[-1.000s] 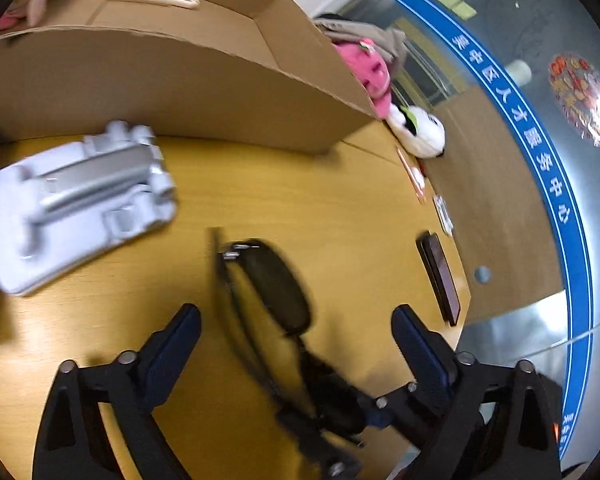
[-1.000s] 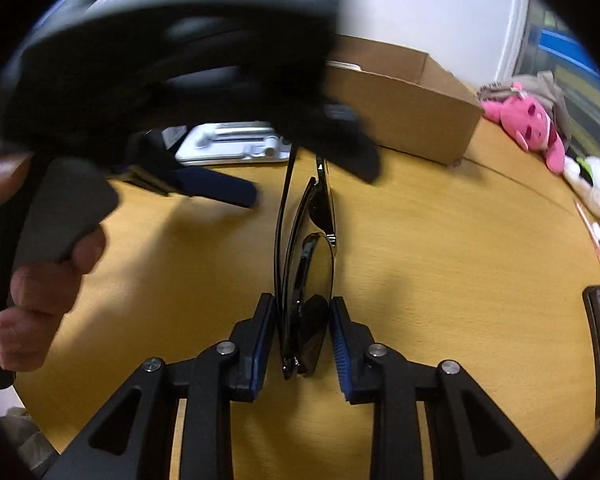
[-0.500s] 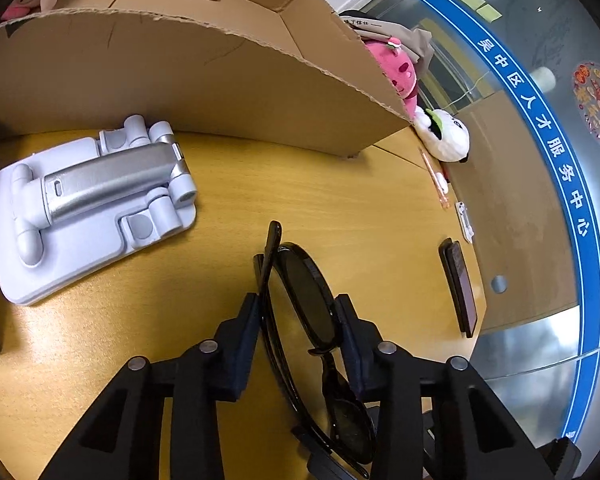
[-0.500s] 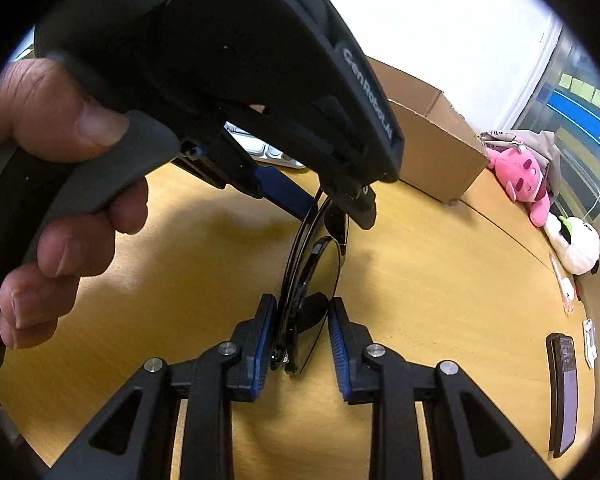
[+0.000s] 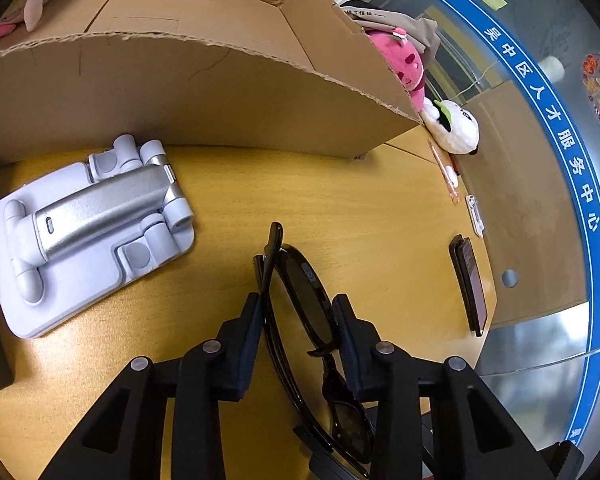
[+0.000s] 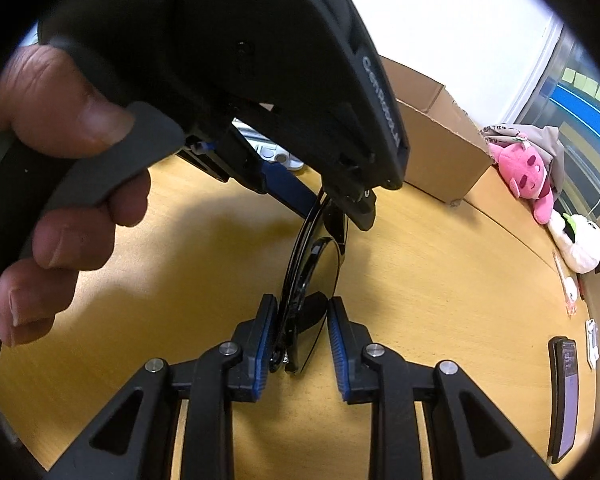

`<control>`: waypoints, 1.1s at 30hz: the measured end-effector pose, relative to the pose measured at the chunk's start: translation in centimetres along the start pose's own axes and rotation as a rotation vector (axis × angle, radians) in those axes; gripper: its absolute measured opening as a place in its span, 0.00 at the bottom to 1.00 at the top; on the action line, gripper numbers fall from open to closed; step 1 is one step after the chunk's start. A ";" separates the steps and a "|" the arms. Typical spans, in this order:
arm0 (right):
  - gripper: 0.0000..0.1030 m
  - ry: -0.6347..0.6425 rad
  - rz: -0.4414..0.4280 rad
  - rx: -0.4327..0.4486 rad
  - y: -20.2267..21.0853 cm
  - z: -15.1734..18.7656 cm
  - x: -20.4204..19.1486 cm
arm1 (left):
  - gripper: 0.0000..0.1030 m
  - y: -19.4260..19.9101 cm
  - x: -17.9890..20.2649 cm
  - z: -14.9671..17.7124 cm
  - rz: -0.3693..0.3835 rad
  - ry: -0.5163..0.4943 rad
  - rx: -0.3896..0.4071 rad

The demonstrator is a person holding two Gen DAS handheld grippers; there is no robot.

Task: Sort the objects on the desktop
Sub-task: 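Lift the sunglasses with the right gripper and carry them over the box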

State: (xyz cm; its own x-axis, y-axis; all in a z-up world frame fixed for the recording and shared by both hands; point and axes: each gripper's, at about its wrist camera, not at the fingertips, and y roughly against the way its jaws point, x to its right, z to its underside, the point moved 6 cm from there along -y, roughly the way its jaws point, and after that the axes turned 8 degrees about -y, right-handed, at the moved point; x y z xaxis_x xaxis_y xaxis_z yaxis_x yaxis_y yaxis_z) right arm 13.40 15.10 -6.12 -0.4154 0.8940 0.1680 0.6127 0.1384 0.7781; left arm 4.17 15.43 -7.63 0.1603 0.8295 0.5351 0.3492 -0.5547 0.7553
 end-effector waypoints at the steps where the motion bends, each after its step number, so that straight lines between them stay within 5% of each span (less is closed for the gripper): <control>1: 0.24 0.001 0.000 -0.001 -0.3 -0.2 0.3 | 0.35 0.0 0.0 0.0 -0.004 0.002 0.000; 12: 0.24 -0.014 0.023 0.090 2.1 -4.2 1.8 | 0.35 4.0 2.6 -4.4 -0.007 -0.059 0.092; 22: 0.24 -0.112 0.002 0.243 4.0 -14.3 6.8 | 0.35 8.8 5.8 -15.0 -0.036 -0.164 0.211; 33: 0.23 -0.202 -0.032 0.280 1.9 -23.5 12.1 | 0.35 9.2 5.3 -26.2 -0.044 -0.143 0.198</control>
State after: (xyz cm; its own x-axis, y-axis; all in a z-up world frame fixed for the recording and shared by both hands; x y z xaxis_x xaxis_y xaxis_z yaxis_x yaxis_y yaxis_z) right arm -6.25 16.12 11.66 -0.3135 0.9496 0.0012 0.7738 0.2547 0.5800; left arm -16.02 12.99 12.03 0.2652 0.8611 0.4339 0.5309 -0.5060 0.6798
